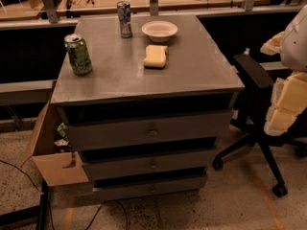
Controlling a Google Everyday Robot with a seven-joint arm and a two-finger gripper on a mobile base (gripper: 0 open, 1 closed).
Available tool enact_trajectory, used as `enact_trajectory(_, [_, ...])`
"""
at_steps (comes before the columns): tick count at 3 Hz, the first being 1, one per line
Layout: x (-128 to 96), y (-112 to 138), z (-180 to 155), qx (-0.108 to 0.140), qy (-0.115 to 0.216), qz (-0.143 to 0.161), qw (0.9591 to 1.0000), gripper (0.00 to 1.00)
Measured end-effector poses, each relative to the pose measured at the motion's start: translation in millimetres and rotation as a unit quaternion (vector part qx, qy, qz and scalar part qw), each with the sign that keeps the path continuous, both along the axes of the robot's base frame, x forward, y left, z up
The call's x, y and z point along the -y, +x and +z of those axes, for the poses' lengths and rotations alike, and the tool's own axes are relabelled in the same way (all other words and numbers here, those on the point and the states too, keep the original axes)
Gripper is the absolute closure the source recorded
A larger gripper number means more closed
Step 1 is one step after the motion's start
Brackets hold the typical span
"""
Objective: Pick sponge
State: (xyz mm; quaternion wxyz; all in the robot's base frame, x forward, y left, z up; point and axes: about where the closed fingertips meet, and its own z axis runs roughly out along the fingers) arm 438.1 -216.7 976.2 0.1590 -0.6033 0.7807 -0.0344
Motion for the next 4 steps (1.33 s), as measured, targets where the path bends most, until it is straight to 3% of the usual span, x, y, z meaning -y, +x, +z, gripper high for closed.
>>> enact_trajectory(1, [0.0,0.0,0.0,0.0,0.0,0.0,1.0,0.0])
enact_trajectory(2, [-5.6,29.5,3.6,0.009,-0.021,0.035,0.9991,0.0])
enact_trajectory(3, [-11.4,78.9,8.1,0.013,-0.052,0.093,0.9942,0.0])
enact_trajectory(4, [-26.2,130.2,17.2,0.04,-0.058,0.171,0.9828,0.0])
